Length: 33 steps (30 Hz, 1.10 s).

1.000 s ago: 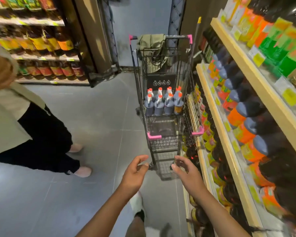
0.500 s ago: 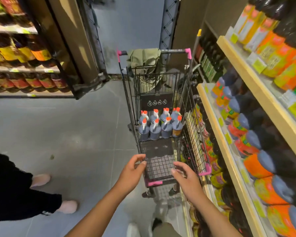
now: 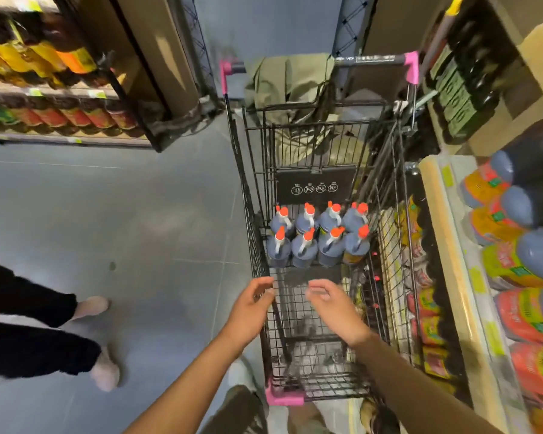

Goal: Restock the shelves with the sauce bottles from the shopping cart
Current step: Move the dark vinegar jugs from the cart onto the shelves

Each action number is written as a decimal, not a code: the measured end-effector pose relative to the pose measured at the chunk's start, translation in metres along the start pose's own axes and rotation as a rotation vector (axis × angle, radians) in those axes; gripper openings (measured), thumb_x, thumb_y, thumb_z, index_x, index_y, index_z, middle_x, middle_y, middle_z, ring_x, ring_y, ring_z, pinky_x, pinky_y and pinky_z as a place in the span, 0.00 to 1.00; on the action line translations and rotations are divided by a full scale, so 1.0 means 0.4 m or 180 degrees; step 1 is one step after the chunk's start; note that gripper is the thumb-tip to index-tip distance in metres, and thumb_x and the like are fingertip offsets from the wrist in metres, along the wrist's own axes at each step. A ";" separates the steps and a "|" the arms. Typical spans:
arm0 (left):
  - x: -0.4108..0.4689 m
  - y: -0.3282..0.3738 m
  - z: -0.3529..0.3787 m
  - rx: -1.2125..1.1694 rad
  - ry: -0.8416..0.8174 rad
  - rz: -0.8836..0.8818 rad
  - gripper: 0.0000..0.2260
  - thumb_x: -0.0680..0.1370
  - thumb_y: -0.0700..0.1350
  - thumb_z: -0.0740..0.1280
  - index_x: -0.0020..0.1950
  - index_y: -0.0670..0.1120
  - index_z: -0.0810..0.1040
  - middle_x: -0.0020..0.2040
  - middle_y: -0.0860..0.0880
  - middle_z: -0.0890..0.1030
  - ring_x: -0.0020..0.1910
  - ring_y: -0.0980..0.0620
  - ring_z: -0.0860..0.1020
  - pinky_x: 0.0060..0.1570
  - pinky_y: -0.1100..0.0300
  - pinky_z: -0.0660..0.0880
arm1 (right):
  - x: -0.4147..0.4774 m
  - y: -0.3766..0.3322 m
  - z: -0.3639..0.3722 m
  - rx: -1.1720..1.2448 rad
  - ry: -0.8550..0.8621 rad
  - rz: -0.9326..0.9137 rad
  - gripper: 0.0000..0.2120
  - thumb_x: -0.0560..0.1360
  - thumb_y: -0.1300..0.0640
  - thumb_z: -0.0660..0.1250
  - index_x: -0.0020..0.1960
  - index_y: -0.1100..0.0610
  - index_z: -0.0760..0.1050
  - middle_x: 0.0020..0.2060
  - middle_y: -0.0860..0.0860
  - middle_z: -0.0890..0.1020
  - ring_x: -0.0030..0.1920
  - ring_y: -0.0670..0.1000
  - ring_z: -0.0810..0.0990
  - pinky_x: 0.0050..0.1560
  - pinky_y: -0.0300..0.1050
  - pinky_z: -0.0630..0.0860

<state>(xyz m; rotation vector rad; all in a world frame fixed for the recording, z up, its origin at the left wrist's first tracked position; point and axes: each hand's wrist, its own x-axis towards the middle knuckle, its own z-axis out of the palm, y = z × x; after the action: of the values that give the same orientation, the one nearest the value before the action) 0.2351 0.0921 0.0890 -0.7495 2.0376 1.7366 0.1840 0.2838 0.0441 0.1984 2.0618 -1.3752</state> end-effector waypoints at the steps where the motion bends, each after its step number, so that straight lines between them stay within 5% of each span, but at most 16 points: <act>1: 0.023 -0.001 0.002 0.0003 0.0019 -0.0060 0.09 0.83 0.42 0.63 0.62 0.52 0.77 0.56 0.59 0.78 0.51 0.61 0.76 0.58 0.59 0.72 | 0.038 -0.004 0.003 -0.0001 -0.0023 0.0062 0.11 0.80 0.55 0.69 0.61 0.53 0.74 0.53 0.45 0.80 0.58 0.51 0.81 0.60 0.49 0.77; 4: 0.096 -0.009 0.005 0.0082 0.0028 -0.0166 0.09 0.83 0.42 0.63 0.62 0.52 0.77 0.56 0.56 0.78 0.51 0.59 0.76 0.59 0.58 0.73 | 0.158 0.000 0.023 0.0099 -0.0018 0.0325 0.10 0.79 0.65 0.68 0.59 0.63 0.75 0.50 0.54 0.80 0.55 0.58 0.79 0.63 0.57 0.76; 6: 0.148 -0.018 -0.003 0.0051 0.0040 -0.0263 0.08 0.83 0.44 0.64 0.61 0.54 0.78 0.55 0.55 0.79 0.53 0.57 0.77 0.64 0.52 0.74 | 0.235 0.002 0.043 0.0054 -0.0030 0.0438 0.12 0.79 0.64 0.68 0.61 0.65 0.75 0.54 0.59 0.80 0.54 0.54 0.77 0.58 0.47 0.77; 9: 0.215 -0.044 -0.019 -0.0170 0.0059 -0.0488 0.07 0.82 0.47 0.65 0.58 0.56 0.79 0.56 0.51 0.82 0.57 0.50 0.81 0.63 0.48 0.77 | 0.336 0.000 0.076 -0.0265 0.0025 0.0548 0.13 0.79 0.54 0.68 0.62 0.56 0.78 0.52 0.49 0.80 0.52 0.47 0.77 0.55 0.40 0.72; 11: 0.239 -0.044 -0.028 -0.0479 0.0016 -0.0656 0.07 0.84 0.46 0.63 0.59 0.54 0.78 0.59 0.47 0.84 0.59 0.49 0.82 0.58 0.54 0.79 | 0.406 0.014 0.106 -0.0143 0.0006 0.0607 0.13 0.79 0.55 0.69 0.62 0.59 0.78 0.53 0.52 0.81 0.52 0.50 0.77 0.57 0.45 0.75; 13: 0.253 -0.050 -0.039 -0.0716 -0.0048 -0.0796 0.09 0.85 0.44 0.61 0.62 0.52 0.78 0.59 0.48 0.84 0.59 0.50 0.83 0.58 0.56 0.79 | 0.474 0.051 0.144 -0.0022 -0.0035 0.0740 0.12 0.78 0.58 0.70 0.60 0.62 0.79 0.53 0.59 0.83 0.51 0.54 0.78 0.49 0.46 0.76; 17: 0.253 -0.056 -0.054 -0.0979 -0.0194 -0.0904 0.12 0.85 0.45 0.60 0.68 0.50 0.76 0.61 0.50 0.84 0.59 0.52 0.83 0.56 0.58 0.78 | 0.535 0.019 0.199 0.0569 -0.0081 0.1155 0.02 0.80 0.62 0.67 0.51 0.57 0.77 0.38 0.55 0.77 0.38 0.51 0.74 0.38 0.43 0.69; 21: 0.254 -0.062 -0.057 -0.1031 -0.0267 -0.0886 0.14 0.85 0.43 0.59 0.70 0.50 0.74 0.63 0.49 0.83 0.60 0.52 0.83 0.55 0.61 0.80 | 0.572 0.021 0.232 0.0871 -0.0055 0.1480 0.04 0.81 0.59 0.65 0.53 0.51 0.76 0.40 0.51 0.77 0.39 0.47 0.74 0.38 0.41 0.72; 26: 0.254 -0.068 -0.070 -0.1117 -0.0400 -0.0799 0.15 0.84 0.41 0.61 0.71 0.49 0.73 0.64 0.49 0.82 0.61 0.52 0.82 0.56 0.62 0.80 | 0.586 0.053 0.236 0.0053 0.0353 0.1052 0.12 0.79 0.53 0.69 0.56 0.60 0.83 0.47 0.62 0.83 0.44 0.53 0.76 0.48 0.46 0.77; 30: 0.247 -0.078 -0.073 -0.1185 -0.0465 -0.0682 0.17 0.84 0.40 0.61 0.73 0.48 0.72 0.66 0.48 0.81 0.62 0.52 0.82 0.57 0.62 0.79 | 0.496 0.012 0.172 -0.0564 0.0379 0.0333 0.16 0.77 0.51 0.69 0.43 0.66 0.81 0.36 0.61 0.81 0.35 0.52 0.75 0.29 0.32 0.67; 33: 0.240 -0.076 -0.067 -0.1311 -0.0367 -0.0643 0.16 0.85 0.39 0.60 0.72 0.46 0.72 0.66 0.46 0.81 0.63 0.50 0.81 0.61 0.60 0.78 | 0.406 -0.031 0.116 -0.0862 0.0255 -0.0220 0.22 0.78 0.45 0.62 0.41 0.64 0.75 0.34 0.59 0.80 0.35 0.58 0.77 0.37 0.50 0.73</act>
<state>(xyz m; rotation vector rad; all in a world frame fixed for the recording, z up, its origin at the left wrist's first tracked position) 0.1791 0.0471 0.0138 -0.9153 1.4874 2.0477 0.0711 0.2026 -0.0526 0.0676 2.3147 -1.1273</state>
